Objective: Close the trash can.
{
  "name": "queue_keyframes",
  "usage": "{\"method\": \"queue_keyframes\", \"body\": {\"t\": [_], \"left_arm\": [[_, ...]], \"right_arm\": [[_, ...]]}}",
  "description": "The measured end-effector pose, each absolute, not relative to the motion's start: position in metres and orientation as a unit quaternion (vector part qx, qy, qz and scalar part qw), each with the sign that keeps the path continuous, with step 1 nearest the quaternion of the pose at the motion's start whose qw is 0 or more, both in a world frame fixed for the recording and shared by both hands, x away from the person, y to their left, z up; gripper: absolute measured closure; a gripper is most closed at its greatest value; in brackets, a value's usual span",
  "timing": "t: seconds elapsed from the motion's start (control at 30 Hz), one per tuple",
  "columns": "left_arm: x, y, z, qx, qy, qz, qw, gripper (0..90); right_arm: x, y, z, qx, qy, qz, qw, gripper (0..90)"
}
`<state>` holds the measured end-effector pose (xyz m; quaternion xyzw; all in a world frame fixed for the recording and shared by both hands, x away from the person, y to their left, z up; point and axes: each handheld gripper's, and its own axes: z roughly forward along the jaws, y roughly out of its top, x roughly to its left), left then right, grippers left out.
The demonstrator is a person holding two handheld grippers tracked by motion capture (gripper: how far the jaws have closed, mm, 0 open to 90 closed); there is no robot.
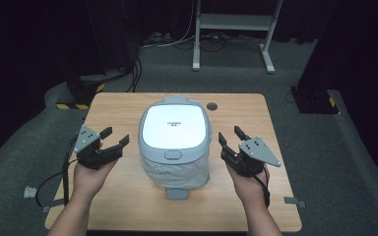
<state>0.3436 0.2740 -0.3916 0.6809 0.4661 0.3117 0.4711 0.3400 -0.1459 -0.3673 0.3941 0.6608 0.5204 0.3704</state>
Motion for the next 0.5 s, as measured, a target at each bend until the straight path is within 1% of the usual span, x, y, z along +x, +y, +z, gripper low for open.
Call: {"method": "queue_keyframes", "body": {"t": [0.03,0.07,0.13,0.17,0.2,0.23,0.27,0.3,0.33,0.37,0.47,0.5], "left_arm": [[0.344,0.274,-0.392,0.681,0.466,0.312,0.471,31.0],[0.345,0.277,-0.402,0.685,0.473,0.306,0.462,31.0],[0.348,0.283,-0.425,0.694,0.490,0.293,0.438,30.8],[0.348,0.285,-0.433,0.697,0.495,0.288,0.431,30.5],[0.349,0.288,-0.443,0.700,0.502,0.282,0.422,30.5],[0.349,0.293,-0.463,0.711,0.513,0.270,0.399,30.5],[0.349,0.294,-0.472,0.719,0.514,0.264,0.385,30.5],[0.349,0.294,-0.472,0.719,0.514,0.264,0.385,30.5],[0.349,0.296,-0.490,0.734,0.518,0.248,0.363,30.4],[0.348,0.297,-0.498,0.740,0.519,0.245,0.350,29.8],[0.344,0.300,-0.517,0.742,0.528,0.234,0.341,29.3],[0.344,0.300,-0.517,0.742,0.528,0.234,0.341,29.2]], "right_arm": [[0.342,-0.149,-0.376,0.402,0.663,0.514,0.366,46.1],[0.342,-0.149,-0.376,0.402,0.663,0.514,0.366,46.1],[0.346,-0.154,-0.394,0.418,0.670,0.497,0.361,45.8],[0.349,-0.159,-0.413,0.433,0.676,0.481,0.352,45.7],[0.349,-0.159,-0.413,0.433,0.676,0.481,0.352,45.7],[0.352,-0.163,-0.435,0.449,0.684,0.464,0.341,45.8],[0.353,-0.165,-0.442,0.454,0.687,0.457,0.337,46.6],[0.353,-0.165,-0.442,0.454,0.687,0.457,0.337,46.6],[0.356,-0.168,-0.462,0.463,0.697,0.447,0.318,47.2],[0.357,-0.170,-0.471,0.467,0.702,0.437,0.313,47.4],[0.363,-0.175,-0.494,0.482,0.715,0.412,0.294,47.6],[0.363,-0.175,-0.494,0.482,0.715,0.412,0.294,47.6]]}}
